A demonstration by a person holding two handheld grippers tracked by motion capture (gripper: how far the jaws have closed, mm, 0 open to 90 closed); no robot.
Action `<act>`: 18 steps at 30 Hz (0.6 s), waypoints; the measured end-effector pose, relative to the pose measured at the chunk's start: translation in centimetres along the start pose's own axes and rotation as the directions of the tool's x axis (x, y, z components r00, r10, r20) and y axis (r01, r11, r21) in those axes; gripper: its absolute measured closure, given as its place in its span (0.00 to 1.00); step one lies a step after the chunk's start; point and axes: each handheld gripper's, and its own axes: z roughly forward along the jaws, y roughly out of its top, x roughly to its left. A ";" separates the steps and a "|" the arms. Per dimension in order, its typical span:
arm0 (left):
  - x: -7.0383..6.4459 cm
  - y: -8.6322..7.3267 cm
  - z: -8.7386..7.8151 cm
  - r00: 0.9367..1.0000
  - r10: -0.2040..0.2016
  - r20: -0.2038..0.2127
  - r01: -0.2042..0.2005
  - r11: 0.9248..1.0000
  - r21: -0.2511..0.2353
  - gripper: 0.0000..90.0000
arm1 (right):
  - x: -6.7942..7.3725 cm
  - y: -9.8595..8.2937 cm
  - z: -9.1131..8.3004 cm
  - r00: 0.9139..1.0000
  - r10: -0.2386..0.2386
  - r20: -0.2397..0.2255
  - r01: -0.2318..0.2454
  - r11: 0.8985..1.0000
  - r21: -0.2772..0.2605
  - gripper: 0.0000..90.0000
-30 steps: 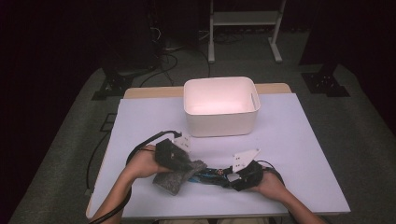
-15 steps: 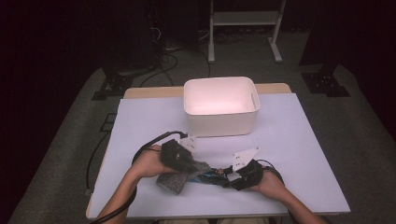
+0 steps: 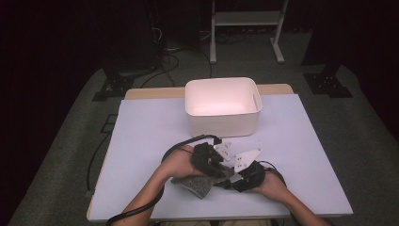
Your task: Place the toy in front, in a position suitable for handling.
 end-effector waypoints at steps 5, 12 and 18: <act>0.1 -1.6 -1.0 0.999 -0.029 -0.027 0.029 1.000 0.010 0.89 | 0.1 0.1 0.0 1.000 -0.006 0.005 0.006 1.000 0.007 0.63; 0.2 -5.1 -3.6 0.992 -0.104 -0.077 0.106 0.994 0.020 0.89 | 0.0 0.3 -0.1 1.000 -0.021 -0.002 0.021 1.000 0.023 0.64; 0.5 -7.3 -4.9 0.983 -0.157 -0.097 0.159 0.987 0.008 0.89 | -0.4 0.5 -0.4 0.999 -0.045 0.003 0.045 0.998 0.050 0.63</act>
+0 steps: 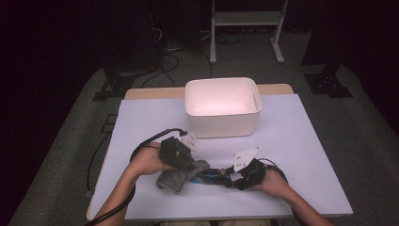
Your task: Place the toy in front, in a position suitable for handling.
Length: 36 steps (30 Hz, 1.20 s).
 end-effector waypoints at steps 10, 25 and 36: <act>0.4 0.4 0.9 1.000 -0.011 0.018 0.011 0.999 -0.032 0.89 | -1.2 -0.7 -0.6 0.999 0.052 -0.009 -0.052 0.999 0.004 0.62; -0.3 -0.1 1.1 0.998 -0.011 0.064 0.016 0.997 -0.073 0.89 | -1.3 1.0 0.8 0.995 0.071 -0.071 -0.071 0.997 -0.002 0.51; -0.3 -0.2 1.2 0.998 -0.019 0.067 0.025 0.996 -0.085 0.89 | -0.8 1.2 1.0 0.998 0.059 -0.036 -0.058 0.998 0.022 0.56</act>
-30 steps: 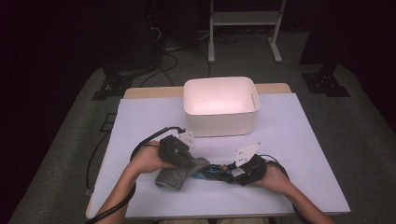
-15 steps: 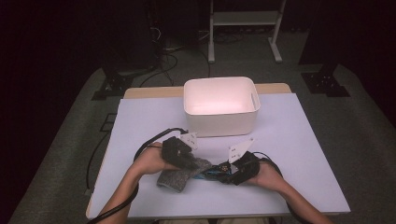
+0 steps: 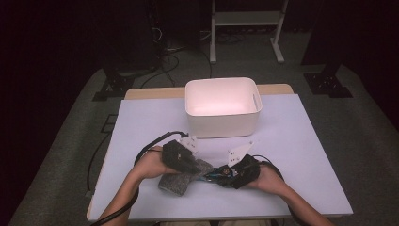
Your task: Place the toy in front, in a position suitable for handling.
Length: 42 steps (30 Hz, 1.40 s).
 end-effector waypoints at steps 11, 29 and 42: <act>0.7 0.2 0.0 1.000 -0.010 0.011 0.010 1.000 0.007 0.89 | -1.1 0.3 -0.4 0.999 -0.046 -0.005 0.046 0.999 0.001 0.62; 1.9 1.4 0.5 0.999 -0.035 -0.008 0.036 0.999 0.023 0.89 | -1.9 -0.6 -1.2 0.999 0.036 0.021 -0.034 0.998 -0.054 0.56; -0.5 0.1 0.8 0.999 -0.027 0.039 0.027 1.000 0.002 0.89 | -0.1 -0.7 -1.0 0.992 0.121 0.033 -0.120 0.992 -0.034 0.32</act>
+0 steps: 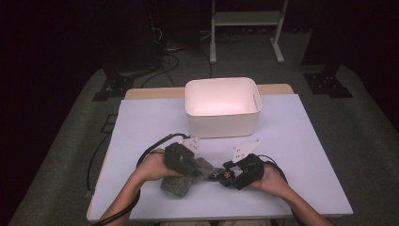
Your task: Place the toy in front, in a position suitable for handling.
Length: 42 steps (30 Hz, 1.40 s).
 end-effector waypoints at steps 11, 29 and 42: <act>-1.2 -1.1 0.9 0.999 0.005 0.034 -0.004 1.000 -0.012 0.89 | 1.4 -0.5 0.2 0.998 -0.012 0.066 0.013 1.000 -0.012 0.23; -1.8 -2.0 1.8 0.999 0.019 0.039 -0.018 1.000 -0.008 0.89 | 1.0 -1.4 1.9 0.997 -0.070 0.015 0.069 0.996 0.060 0.24; -0.8 -1.1 2.2 1.000 0.000 -0.022 0.001 1.000 0.014 0.89 | 0.4 -1.5 1.9 0.994 -0.111 -0.010 0.111 0.991 0.068 0.24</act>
